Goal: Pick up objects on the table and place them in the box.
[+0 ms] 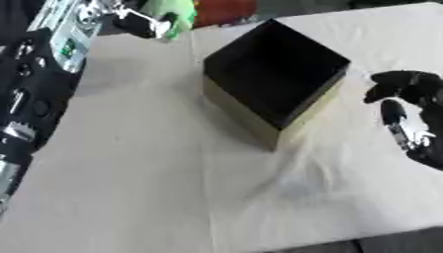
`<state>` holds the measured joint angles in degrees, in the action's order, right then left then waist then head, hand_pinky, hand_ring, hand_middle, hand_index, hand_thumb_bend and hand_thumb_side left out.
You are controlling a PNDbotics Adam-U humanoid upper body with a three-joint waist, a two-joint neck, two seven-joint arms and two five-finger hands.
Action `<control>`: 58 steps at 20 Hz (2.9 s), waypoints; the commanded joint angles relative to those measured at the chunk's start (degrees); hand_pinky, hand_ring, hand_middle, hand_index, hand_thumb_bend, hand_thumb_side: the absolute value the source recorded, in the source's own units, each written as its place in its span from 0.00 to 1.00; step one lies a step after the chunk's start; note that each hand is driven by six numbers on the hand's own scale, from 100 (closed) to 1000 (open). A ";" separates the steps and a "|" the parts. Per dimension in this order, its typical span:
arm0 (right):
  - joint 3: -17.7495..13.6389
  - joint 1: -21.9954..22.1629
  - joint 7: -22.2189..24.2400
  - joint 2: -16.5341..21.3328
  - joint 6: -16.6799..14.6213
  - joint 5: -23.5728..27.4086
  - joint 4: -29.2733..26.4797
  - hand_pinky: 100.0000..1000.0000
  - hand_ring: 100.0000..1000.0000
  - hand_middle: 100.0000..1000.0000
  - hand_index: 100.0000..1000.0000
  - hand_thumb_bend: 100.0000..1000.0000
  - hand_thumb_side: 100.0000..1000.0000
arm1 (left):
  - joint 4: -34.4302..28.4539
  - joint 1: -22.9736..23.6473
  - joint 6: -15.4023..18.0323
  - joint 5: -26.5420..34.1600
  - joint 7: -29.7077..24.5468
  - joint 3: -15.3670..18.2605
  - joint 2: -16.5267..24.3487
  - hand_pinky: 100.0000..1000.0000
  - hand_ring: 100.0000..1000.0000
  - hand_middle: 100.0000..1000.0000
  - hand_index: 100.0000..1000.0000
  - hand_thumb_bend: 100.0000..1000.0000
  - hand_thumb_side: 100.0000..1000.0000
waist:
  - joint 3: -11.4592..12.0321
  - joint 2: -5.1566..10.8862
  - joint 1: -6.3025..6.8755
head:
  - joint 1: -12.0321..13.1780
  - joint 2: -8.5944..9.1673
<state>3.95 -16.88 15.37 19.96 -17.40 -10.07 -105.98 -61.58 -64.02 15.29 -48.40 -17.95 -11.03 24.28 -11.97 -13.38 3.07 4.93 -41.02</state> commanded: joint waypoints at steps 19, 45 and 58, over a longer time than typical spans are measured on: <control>3.54 -2.75 4.43 -0.74 -0.70 3.10 -0.29 0.64 0.58 0.55 0.78 0.00 0.57 | 1.72 0.63 3.95 -4.83 3.16 -4.71 -8.63 0.68 0.60 0.62 0.80 0.59 0.55 | -4.06 0.11 0.30 | 0.74 1.04; 0.41 -0.71 1.10 0.19 -0.18 1.47 -0.81 0.64 0.58 0.55 0.79 0.00 0.56 | -34.29 25.18 -13.94 40.51 6.34 6.62 8.27 0.66 0.52 0.52 0.76 0.18 0.65 | 6.20 0.09 -1.99 | -1.68 -0.88; -0.63 -0.13 -0.26 0.00 -0.02 0.74 -0.90 0.64 0.58 0.55 0.79 0.00 0.56 | -33.57 31.45 -16.30 41.26 6.75 8.95 7.16 0.66 0.51 0.52 0.76 0.16 0.71 | 7.19 -0.11 -3.13 | -0.48 -2.18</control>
<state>3.88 -16.58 15.40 19.02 -17.43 -9.00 -105.64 -94.73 -32.08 -0.78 -7.41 -11.24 -2.94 30.75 -4.80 -14.32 -0.07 4.25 -42.76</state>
